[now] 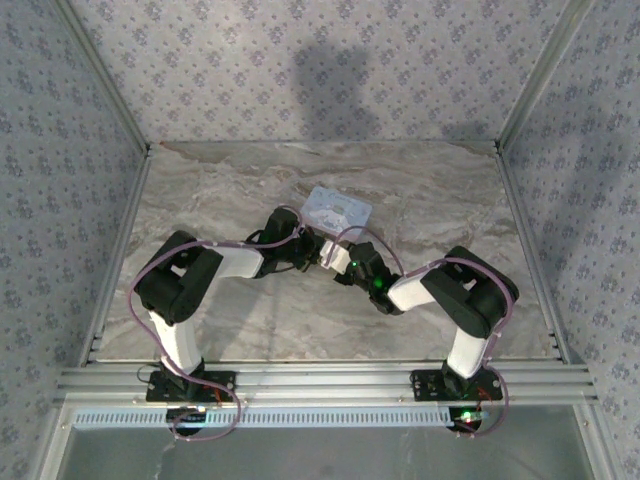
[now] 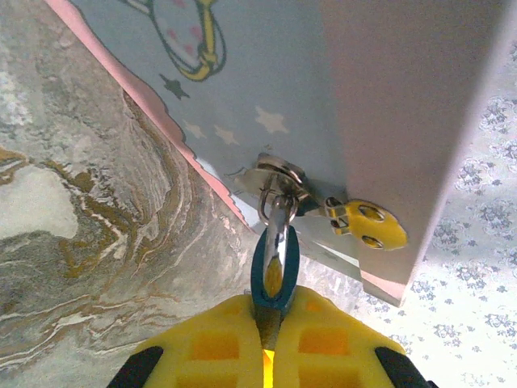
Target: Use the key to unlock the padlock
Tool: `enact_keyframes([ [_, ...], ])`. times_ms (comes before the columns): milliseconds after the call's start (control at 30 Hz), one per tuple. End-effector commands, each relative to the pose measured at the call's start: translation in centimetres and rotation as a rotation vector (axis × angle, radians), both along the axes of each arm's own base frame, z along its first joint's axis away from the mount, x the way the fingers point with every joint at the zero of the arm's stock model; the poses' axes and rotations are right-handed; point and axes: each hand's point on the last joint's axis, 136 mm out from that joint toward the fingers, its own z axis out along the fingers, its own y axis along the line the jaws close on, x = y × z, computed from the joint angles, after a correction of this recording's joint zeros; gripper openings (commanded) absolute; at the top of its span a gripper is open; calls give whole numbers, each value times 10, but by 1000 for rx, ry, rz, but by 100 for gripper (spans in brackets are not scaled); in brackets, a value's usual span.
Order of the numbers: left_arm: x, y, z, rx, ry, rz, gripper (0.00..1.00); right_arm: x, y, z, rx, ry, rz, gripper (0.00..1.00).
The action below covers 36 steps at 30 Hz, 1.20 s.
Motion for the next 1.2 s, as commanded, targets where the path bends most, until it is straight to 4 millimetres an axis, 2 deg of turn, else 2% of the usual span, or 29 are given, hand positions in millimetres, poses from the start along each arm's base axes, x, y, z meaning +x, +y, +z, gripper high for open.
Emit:
enact_keyframes([
  [0,-4,-9,16,-40,-15,-38,0,8,9,22,136,35,-32,0],
  [267,-5,-10,16,-39,-15,-38,0,13,12,22,327,157,-67,0],
  [533,-5,-10,15,-32,-21,-41,0,12,9,15,366,208,-95,0],
  [900,-4,-1,25,22,-65,-48,24,6,5,-3,520,358,-170,0],
  [1167,0,17,31,62,-90,-26,37,6,-6,-3,636,429,-208,0],
])
